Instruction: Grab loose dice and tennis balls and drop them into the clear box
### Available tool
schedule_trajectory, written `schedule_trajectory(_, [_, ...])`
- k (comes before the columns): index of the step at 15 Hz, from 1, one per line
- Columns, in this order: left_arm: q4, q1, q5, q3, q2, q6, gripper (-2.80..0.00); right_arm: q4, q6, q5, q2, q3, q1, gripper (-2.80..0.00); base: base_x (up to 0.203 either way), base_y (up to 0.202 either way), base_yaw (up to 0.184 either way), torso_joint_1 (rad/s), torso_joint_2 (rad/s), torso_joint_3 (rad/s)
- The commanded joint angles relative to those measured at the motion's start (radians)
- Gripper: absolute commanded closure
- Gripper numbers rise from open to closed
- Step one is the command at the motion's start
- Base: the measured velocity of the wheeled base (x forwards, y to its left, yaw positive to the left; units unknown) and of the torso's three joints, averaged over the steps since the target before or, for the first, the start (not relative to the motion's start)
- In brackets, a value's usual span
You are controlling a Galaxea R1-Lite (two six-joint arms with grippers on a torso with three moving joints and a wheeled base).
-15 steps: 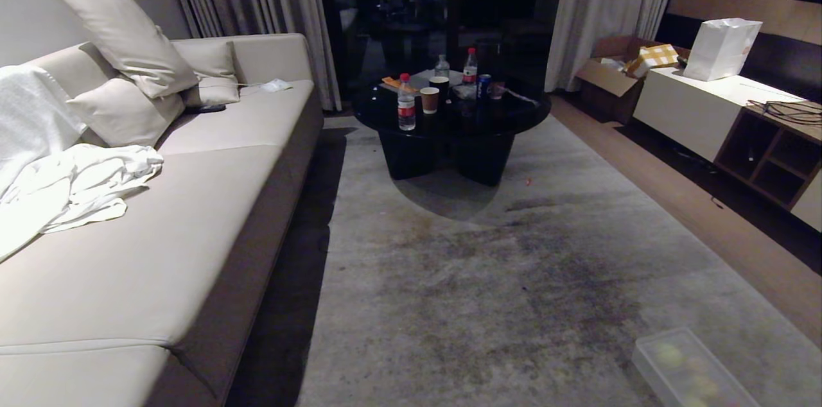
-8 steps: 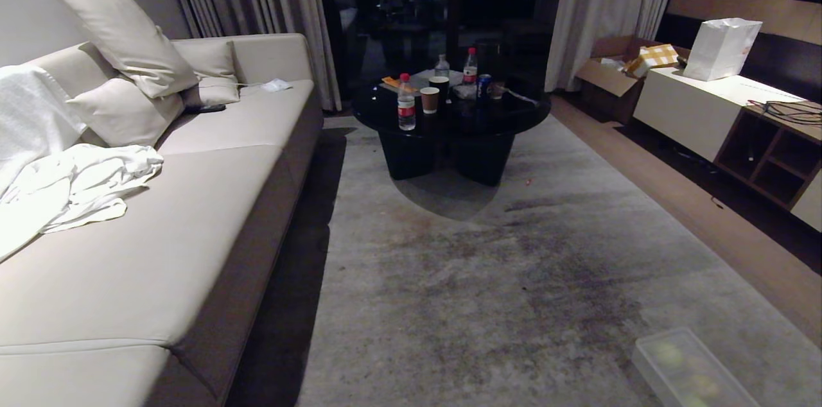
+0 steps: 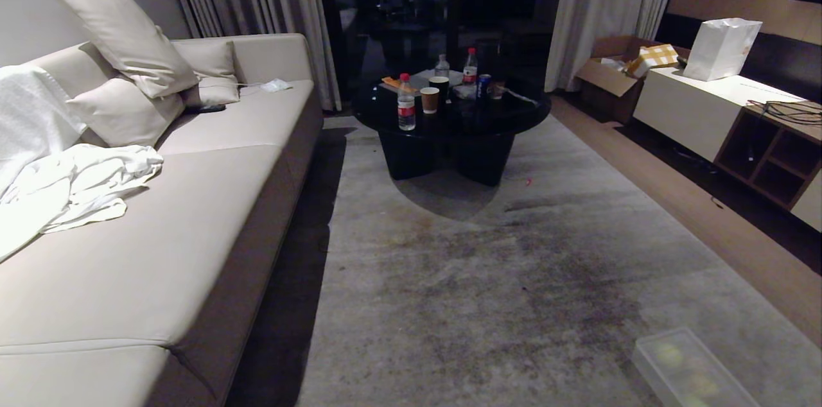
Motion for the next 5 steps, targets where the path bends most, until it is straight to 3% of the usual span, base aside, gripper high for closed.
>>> schedule_trajectory(1, [0.0, 0.0, 0.001, 0.002, 0.002, -0.001, 0.0, 0.0, -0.002, 0.0, 0.001, 0.0, 0.0, 0.0, 0.0, 0.0, 0.0, 0.0, 0.0, 0.0])
schedule_trajectory(5, [0.0, 0.0, 0.0, 0.002, 0.002, -0.001, 0.0, 0.0, -0.004, 0.002, 0.001, 0.0, 0.001, 0.0, 0.0, 0.0, 0.0, 0.0, 0.0, 0.0])
